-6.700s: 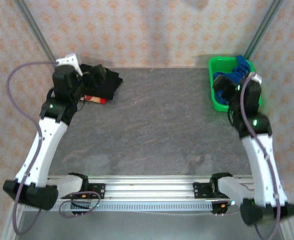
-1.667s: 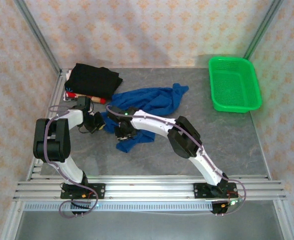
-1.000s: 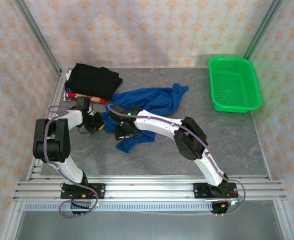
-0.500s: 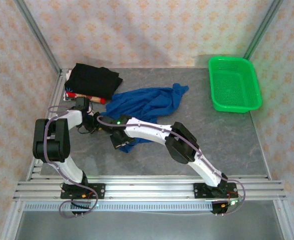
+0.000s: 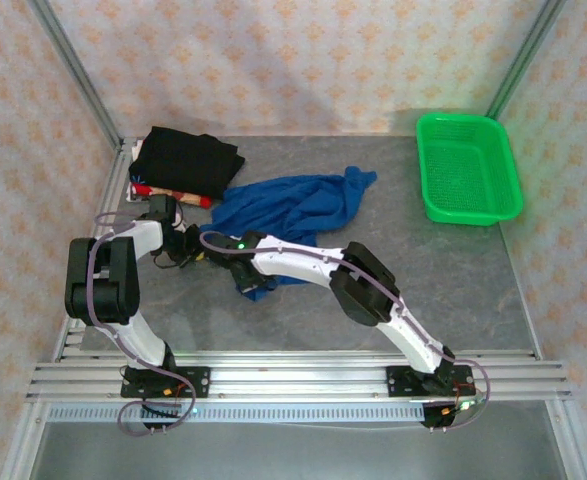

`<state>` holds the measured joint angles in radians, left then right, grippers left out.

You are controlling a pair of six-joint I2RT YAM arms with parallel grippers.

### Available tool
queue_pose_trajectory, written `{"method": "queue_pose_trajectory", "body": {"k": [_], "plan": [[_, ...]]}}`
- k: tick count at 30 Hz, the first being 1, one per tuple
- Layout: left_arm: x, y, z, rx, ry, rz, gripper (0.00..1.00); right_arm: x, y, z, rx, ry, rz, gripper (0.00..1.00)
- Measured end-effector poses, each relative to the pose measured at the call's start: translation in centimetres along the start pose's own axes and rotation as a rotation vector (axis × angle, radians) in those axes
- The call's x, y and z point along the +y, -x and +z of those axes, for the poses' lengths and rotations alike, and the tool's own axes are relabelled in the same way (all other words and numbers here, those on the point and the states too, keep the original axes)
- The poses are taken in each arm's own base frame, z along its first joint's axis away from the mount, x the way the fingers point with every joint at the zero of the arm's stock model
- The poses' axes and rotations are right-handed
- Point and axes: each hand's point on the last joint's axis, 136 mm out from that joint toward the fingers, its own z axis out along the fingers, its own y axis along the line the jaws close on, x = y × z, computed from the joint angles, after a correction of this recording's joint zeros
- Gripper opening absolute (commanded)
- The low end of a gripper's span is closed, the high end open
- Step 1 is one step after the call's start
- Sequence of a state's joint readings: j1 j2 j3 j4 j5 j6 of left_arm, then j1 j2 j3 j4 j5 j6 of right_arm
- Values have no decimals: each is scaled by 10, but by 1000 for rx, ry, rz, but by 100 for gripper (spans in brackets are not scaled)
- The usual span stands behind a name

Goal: Fold and stack the t-shirts

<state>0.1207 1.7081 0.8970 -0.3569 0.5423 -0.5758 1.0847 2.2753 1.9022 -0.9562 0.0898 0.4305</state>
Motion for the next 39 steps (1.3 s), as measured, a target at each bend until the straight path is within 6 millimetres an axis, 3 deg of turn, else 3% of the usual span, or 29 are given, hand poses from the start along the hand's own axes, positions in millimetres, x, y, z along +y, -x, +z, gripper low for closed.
{"method": "queue_pose_trajectory", "body": {"k": [3, 7, 11, 14, 20, 26, 30, 34, 37, 39], "plan": [[4, -2, -5, 11, 28, -11, 0, -25, 19, -32, -67, -3, 60, 0], [-5, 7, -24, -4, 44, -18, 0, -73, 61, -117, -250, 49, 188, 0], [-48, 42, -69, -124, -21, 31, 0, -136, 79, -205, -435, 91, 323, 0], [-85, 67, -112, -235, -90, 79, 0, -178, 81, -250, -529, 114, 412, 0], [-136, 97, -183, -390, -177, 139, 0, -259, 78, -297, -647, 111, 585, 0], [-180, 113, -252, -520, -271, 181, 0, -332, 89, -346, -785, 124, 727, 0], [-213, 123, -305, -625, -363, 200, 0, -369, 96, -392, -913, 158, 769, 0], [-243, 130, -357, -723, -464, 207, 0, -390, 110, -442, -1050, 221, 754, 0], [-266, 139, -391, -790, -541, 213, 0, -408, 127, -460, -1117, 257, 737, 0], [-284, 148, -409, -829, -594, 222, 0, -421, 140, -458, -1134, 280, 731, 0]]}}
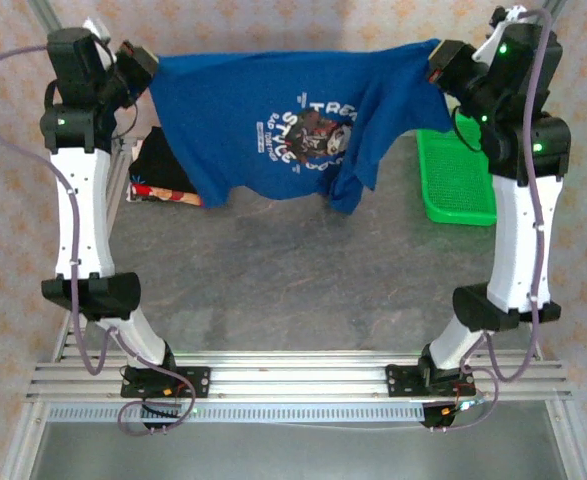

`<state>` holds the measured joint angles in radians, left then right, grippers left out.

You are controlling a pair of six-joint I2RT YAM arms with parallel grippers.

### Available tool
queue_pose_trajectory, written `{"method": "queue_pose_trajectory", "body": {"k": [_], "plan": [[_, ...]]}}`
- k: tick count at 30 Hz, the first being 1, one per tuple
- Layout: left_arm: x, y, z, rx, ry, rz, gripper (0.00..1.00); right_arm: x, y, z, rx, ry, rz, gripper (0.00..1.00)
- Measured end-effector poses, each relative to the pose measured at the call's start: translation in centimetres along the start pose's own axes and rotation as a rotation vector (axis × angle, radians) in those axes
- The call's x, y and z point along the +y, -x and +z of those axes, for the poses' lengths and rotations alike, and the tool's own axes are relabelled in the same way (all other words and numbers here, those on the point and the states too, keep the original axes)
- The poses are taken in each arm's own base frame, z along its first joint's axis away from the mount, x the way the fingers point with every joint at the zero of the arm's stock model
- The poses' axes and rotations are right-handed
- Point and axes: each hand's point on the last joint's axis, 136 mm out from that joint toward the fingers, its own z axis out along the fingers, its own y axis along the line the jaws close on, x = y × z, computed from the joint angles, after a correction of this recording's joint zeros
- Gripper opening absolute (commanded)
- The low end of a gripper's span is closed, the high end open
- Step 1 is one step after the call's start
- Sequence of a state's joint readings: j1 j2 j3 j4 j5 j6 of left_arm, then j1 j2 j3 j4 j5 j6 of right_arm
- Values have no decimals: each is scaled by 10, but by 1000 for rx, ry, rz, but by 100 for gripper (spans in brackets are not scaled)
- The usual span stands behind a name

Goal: Fold and stack the t-shirts

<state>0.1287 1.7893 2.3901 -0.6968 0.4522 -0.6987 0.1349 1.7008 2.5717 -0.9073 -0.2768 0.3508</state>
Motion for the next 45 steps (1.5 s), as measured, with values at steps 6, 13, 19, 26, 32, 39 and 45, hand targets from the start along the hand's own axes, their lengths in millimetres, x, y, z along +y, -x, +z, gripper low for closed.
{"method": "queue_pose_trajectory", "body": {"k": [6, 13, 19, 26, 32, 39, 45], "plan": [[-22, 25, 34, -59, -103, -6, 0, -33, -5, 59, 61, 29, 76, 0], [-5, 4, 26, 17, -26, 0, 0, -15, -14, 36, 138, 116, 110, 0], [-51, 24, -46, -69, -98, 74, 0, 18, -9, -72, 95, 172, 87, 0], [-89, 41, -99, -159, -187, 124, 0, 42, 5, -162, -17, 207, 10, 0], [-70, 31, -58, -101, -156, 99, 0, 26, -1, -120, 49, 150, 5, 0], [-33, -11, 26, 32, -81, 65, 0, -21, -24, -9, 179, 38, 5, 0], [-10, -48, 90, 112, -57, 47, 0, -62, -39, 50, 214, -68, -43, 0]]}}
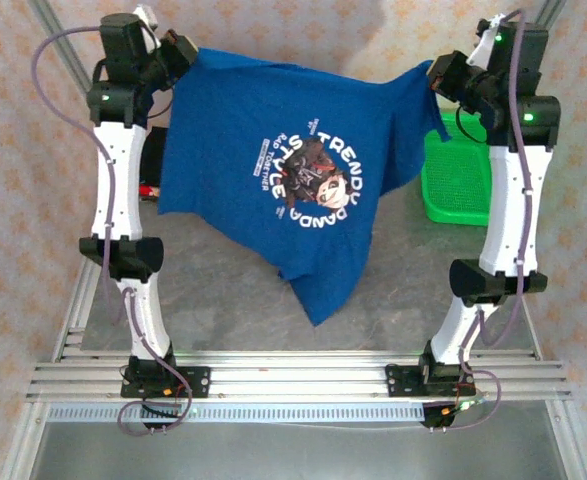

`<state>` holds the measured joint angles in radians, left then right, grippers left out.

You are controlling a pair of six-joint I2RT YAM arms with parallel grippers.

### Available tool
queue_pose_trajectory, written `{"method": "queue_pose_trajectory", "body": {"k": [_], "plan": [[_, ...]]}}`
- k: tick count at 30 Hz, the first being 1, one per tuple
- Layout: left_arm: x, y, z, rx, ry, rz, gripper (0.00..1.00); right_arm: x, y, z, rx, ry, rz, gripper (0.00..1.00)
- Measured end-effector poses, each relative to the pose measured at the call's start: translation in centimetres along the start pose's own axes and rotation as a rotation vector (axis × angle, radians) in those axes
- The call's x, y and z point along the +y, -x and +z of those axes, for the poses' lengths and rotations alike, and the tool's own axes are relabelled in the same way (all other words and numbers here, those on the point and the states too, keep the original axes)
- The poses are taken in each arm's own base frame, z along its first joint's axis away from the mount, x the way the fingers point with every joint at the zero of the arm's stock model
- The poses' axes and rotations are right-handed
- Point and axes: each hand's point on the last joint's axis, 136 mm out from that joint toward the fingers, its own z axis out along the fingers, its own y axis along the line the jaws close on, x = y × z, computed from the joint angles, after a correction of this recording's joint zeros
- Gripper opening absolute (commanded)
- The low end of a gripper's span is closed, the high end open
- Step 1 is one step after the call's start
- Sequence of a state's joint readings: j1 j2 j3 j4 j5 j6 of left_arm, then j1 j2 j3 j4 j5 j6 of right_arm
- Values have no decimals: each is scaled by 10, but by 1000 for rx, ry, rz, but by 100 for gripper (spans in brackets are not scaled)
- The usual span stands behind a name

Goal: Fold and stack the t-shirts

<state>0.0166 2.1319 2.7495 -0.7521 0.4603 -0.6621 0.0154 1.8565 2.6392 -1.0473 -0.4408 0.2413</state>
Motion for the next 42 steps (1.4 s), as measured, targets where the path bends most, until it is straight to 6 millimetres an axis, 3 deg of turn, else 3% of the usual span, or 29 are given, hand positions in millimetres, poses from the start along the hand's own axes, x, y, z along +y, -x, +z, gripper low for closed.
{"method": "queue_pose_trajectory", "body": {"k": [3, 6, 13, 16, 20, 23, 26, 31, 32, 33, 35, 36, 37, 39, 40, 42], "plan": [[6, 0, 21, -13, -15, -16, 0, -4, 14, 12, -52, -9, -27, 0], [4, 6, 28, -43, -42, -24, 0, 1, 38, 14, -139, 16, -46, 0], [-25, 56, 0, -208, -151, 27, 0, 19, 80, -10, -313, 74, -93, 0], [-27, 71, -13, -241, -167, 56, 0, 26, 81, -20, -321, 95, -124, 0], [-34, 68, -24, -214, -183, 109, 0, 31, 65, -34, -265, 111, -155, 0], [-26, 48, -26, -129, -140, 139, 0, 18, 26, -43, -156, 85, -148, 0], [7, 8, -25, 1, -41, 141, 0, -8, -39, -53, -39, 47, -104, 0], [101, -113, -36, 276, 159, 107, 0, -62, -176, -67, 145, -12, 44, 0], [122, -136, -40, 322, 199, 99, 4, -71, -200, -67, 179, -26, 71, 0], [145, -163, -46, 373, 246, 86, 14, -83, -228, -68, 218, -45, 106, 7], [191, -214, -63, 471, 350, 54, 30, -107, -279, -71, 293, -97, 181, 37], [216, -241, -75, 521, 408, 34, 48, -120, -305, -74, 330, -134, 224, 52], [240, -264, -90, 556, 476, 5, 63, -133, -327, -79, 358, -176, 268, 60], [273, -297, -121, 601, 596, -45, 77, -147, -357, -93, 387, -234, 344, 72], [284, -307, -137, 611, 651, -63, 87, -151, -364, -101, 380, -253, 383, 83], [292, -312, -161, 594, 732, -84, 94, -150, -362, -116, 332, -261, 418, 91]]}}
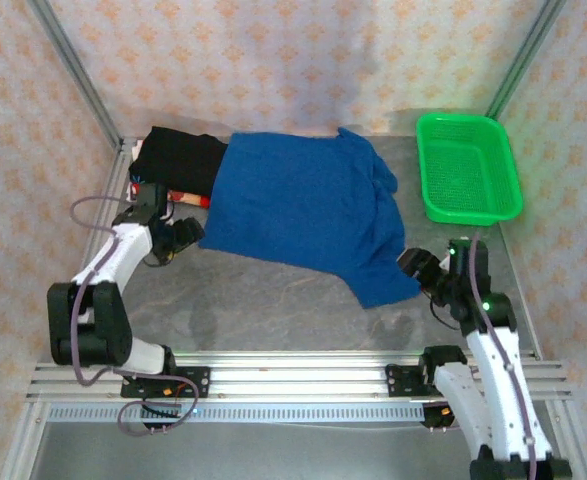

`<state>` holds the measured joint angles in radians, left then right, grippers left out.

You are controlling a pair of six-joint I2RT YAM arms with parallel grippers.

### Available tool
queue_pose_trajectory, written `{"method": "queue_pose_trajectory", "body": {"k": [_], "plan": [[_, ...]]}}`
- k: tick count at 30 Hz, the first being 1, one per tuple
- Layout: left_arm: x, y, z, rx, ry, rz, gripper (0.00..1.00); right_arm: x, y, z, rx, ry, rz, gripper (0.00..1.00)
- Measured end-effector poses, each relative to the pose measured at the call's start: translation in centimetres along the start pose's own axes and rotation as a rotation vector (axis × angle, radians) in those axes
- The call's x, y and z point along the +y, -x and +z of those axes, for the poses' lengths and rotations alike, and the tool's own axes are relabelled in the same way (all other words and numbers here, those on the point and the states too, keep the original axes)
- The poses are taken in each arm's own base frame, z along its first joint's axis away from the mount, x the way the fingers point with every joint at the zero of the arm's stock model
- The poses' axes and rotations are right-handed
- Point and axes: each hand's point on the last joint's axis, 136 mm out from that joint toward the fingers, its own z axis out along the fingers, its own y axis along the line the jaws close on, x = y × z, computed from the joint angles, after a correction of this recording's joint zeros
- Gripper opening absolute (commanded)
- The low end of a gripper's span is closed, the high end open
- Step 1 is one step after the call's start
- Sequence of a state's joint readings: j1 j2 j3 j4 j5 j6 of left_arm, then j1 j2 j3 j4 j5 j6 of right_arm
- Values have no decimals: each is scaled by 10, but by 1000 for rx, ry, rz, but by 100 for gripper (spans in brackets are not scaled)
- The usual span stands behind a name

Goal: Fold and stack the t-shirts

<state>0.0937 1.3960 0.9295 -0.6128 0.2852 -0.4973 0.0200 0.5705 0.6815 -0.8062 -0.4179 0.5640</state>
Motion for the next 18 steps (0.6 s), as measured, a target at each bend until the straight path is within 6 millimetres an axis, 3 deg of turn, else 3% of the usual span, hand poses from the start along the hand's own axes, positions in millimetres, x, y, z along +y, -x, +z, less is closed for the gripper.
{"method": "queue_pose_trajectory", "body": {"k": [5, 8, 13, 18], "plan": [[12, 22, -37, -158, 72, -71, 98, 11, 12, -36, -82, 9, 30, 91], [7, 33, -45, -198, 50, -114, 96, 13, 20, -34, -37, -65, 45, 88], [-16, 34, -16, -120, -56, -159, 90, -10, 11, 1, 122, -245, 95, 71], [-32, 27, 28, -13, -140, -192, 82, -56, -25, 24, 243, -402, 170, 57]]}}
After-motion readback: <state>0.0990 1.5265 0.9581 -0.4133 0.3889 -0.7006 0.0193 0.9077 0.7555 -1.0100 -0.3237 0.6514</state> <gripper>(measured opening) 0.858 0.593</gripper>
